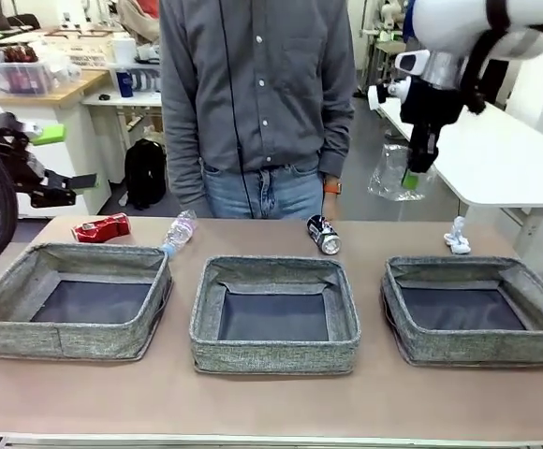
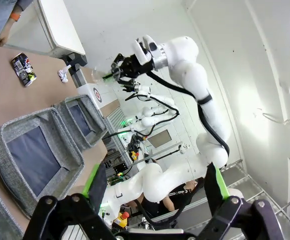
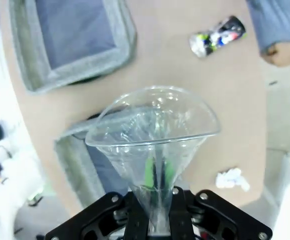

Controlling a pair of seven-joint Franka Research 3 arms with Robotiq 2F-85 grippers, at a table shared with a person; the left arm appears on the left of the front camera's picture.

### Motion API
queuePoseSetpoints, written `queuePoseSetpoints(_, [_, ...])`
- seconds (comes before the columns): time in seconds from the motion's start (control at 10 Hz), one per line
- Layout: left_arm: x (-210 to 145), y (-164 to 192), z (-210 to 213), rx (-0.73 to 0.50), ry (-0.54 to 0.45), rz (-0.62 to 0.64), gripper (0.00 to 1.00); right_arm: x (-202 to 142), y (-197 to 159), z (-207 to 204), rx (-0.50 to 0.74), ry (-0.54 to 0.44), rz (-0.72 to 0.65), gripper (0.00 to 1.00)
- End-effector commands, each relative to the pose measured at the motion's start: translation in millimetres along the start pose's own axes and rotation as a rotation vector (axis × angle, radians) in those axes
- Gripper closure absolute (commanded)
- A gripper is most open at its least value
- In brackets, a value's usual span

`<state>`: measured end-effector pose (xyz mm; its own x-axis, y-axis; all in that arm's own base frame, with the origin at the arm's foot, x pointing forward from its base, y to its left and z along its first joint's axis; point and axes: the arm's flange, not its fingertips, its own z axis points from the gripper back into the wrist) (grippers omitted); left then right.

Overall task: Sort the waste into the appropriate baskets.
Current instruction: Pick up the waste item pointed out by the person.

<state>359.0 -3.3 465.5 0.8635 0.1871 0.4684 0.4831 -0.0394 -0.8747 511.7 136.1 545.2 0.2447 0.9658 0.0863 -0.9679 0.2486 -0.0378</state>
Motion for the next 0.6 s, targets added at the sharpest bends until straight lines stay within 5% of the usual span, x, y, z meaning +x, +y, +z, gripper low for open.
queuePoseSetpoints(0.0, [-1.2,-2.9,-1.9,-0.014,-0.006,-0.009,0.0,0.4,12.3,-31.1,-0.152,0.152,-0.004,0.93])
queuePoseSetpoints(0.1, [-1.2,-2.9,-1.9,-0.014,-0.006,-0.009,0.0,0.0,0.0,0.0,0.0,0.0,0.0,0.93])
queuePoseSetpoints(0.5, [-1.2,-2.9,-1.9,-0.014,-0.006,-0.009,0.0,-1.0,7.2,-7.4,-0.033,0.034,-0.006,0.93])
